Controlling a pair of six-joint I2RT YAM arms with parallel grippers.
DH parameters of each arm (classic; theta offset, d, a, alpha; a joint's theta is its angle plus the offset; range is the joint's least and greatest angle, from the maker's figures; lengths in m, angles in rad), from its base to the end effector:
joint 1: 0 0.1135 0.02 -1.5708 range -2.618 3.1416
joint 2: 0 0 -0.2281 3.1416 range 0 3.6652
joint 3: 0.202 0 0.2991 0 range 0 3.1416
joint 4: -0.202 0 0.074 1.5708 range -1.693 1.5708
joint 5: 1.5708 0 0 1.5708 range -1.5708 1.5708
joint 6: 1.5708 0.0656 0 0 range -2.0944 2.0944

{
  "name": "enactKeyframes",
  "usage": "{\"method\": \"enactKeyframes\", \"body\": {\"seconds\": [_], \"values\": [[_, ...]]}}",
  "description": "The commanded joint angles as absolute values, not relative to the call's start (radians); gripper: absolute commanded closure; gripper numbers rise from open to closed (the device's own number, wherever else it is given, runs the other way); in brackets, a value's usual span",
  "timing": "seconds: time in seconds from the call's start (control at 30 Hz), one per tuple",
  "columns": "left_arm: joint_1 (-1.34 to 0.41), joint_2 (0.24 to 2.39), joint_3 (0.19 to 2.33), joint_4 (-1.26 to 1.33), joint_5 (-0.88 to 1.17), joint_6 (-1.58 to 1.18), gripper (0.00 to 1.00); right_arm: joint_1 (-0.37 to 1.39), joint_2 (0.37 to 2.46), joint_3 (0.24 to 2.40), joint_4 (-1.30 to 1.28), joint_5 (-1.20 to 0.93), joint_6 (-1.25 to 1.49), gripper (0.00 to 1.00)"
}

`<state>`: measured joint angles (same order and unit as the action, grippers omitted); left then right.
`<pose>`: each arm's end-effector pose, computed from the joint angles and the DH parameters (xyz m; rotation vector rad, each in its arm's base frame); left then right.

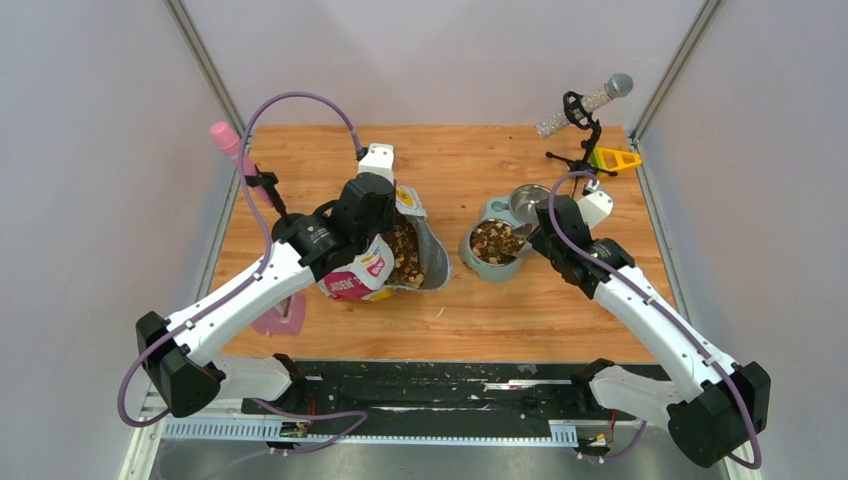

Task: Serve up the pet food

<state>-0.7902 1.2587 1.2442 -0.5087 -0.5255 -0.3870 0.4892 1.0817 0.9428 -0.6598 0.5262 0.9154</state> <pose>0.2747 -0.2305 0.3210 0.0960 2.0209 -0.1939 0.2825 0.1131 0.2401 0.7098 2.1266 0.1269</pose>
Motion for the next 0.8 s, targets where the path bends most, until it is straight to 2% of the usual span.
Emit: {"method": "enactKeyframes", "body": {"seconds": [0.0, 0.77], "values": [[-0.784, 1.212, 1.274, -0.449, -0.596, -0.383, 1.00, 0.485, 1.069, 1.005, -0.639, 0.520, 0.890, 1.00], [-0.784, 1.224, 1.279, -0.447, -0.614, -0.380, 1.00, 0.483, 1.137, 1.122, -0.758, 0.567, 0.742, 1.00]]}}
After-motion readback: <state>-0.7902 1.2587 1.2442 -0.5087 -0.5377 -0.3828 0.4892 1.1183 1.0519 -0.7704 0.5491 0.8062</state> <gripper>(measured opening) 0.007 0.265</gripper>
